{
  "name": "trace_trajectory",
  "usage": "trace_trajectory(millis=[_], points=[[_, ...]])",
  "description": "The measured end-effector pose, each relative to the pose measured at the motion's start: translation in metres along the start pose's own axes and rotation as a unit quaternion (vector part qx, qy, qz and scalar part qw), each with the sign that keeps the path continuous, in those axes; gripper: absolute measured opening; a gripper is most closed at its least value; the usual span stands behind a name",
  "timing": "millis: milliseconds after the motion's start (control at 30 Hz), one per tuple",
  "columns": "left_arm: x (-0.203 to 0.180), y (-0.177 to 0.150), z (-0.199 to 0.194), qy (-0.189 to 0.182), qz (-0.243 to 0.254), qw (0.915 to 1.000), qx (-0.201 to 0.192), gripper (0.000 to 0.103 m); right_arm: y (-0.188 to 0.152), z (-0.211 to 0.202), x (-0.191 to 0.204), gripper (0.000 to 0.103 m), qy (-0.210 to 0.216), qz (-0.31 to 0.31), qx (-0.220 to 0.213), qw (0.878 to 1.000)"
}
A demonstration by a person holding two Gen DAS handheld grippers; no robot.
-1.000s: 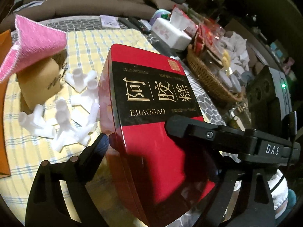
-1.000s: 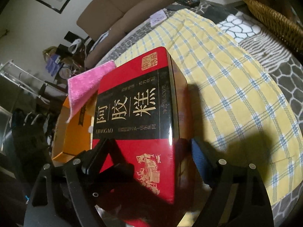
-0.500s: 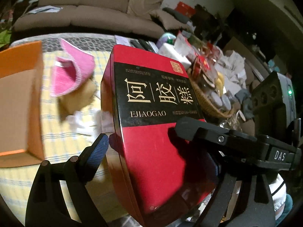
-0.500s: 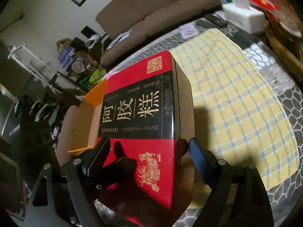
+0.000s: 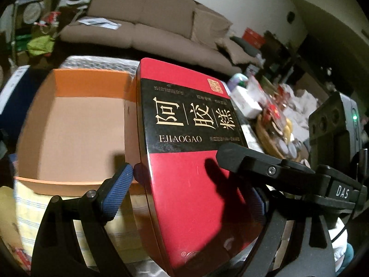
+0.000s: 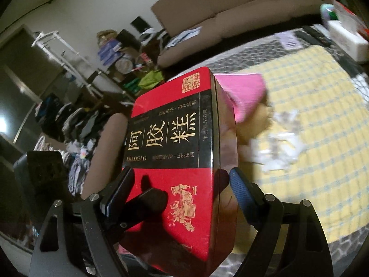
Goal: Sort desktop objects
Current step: 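Lift the red tin box with both tools and carry it over the orange box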
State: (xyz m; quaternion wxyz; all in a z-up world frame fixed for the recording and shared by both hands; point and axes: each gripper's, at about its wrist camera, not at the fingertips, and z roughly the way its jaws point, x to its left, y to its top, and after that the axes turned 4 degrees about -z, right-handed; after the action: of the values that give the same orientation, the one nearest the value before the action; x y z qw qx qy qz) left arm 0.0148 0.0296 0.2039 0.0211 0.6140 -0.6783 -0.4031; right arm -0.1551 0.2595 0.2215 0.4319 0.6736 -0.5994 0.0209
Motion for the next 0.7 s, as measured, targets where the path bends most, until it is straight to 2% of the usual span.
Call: trace_trajectory(millis=[133,333,700], points=[[0.034,0.011,-0.021,0.021,-0.015,0.9996,-0.013,0.088,0.006,0.026,0.033,0.087,0.023,-0.01,0.007,1.0],[0.076,0.027,-0.027,0.035,-0.042,0.9983,-0.023,0.087,0.02,0.068,0.058,0.087,0.038,-0.016,0.023,0.999],[0.136,0.073,0.009,0.054,-0.05,0.9972,-0.009,0.087,0.054,0.145,0.059,0.087,0.049,-0.003,0.052,0.997]])
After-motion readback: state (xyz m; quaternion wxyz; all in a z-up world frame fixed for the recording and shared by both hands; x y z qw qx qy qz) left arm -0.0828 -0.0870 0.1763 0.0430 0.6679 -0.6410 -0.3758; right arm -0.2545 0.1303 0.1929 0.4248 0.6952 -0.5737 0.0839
